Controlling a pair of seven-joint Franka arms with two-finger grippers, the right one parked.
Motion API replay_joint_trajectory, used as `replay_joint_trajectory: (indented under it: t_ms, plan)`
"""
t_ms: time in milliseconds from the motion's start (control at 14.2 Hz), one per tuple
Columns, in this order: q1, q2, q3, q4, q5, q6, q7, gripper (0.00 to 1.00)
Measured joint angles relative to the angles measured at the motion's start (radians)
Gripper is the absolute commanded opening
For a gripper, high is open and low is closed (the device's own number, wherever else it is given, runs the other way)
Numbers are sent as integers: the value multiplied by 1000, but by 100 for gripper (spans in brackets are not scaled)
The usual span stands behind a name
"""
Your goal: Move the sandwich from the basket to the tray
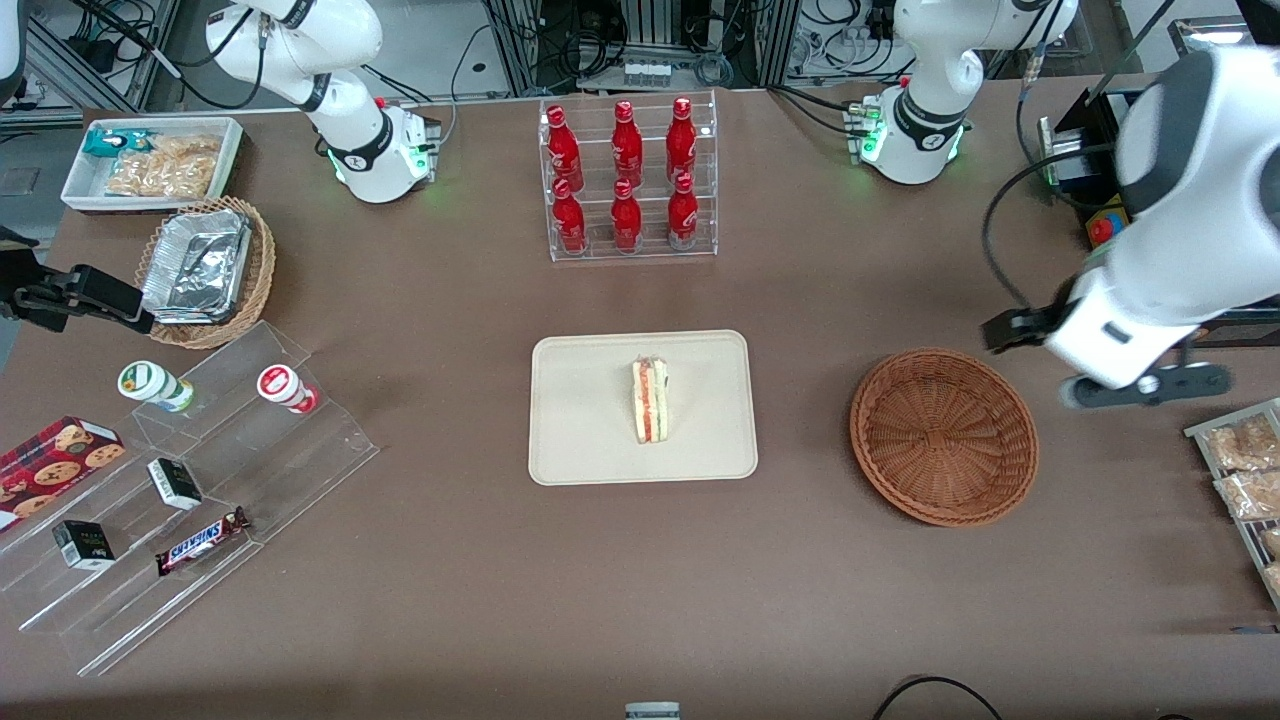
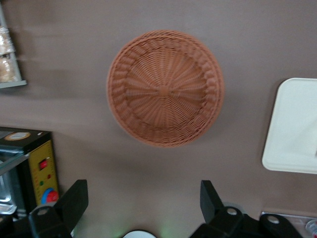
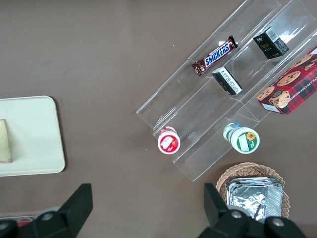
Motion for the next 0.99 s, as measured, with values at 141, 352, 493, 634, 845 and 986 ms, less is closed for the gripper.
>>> replay_joint_trajectory:
  t_ms: [141, 352, 493, 634, 845, 986]
  plan:
    - [43, -44, 0, -2, -2, -64, 69, 100]
    - [86, -111, 0, -25, -2, -107, 108, 100]
    - [100, -156, 0, -71, -2, -108, 112, 100]
    - [102, -199, 0, -121, -7, -108, 113, 100]
    - [102, -229, -2, -155, -39, -108, 119, 100]
    - [102, -231, -6, -163, -45, -107, 122, 100]
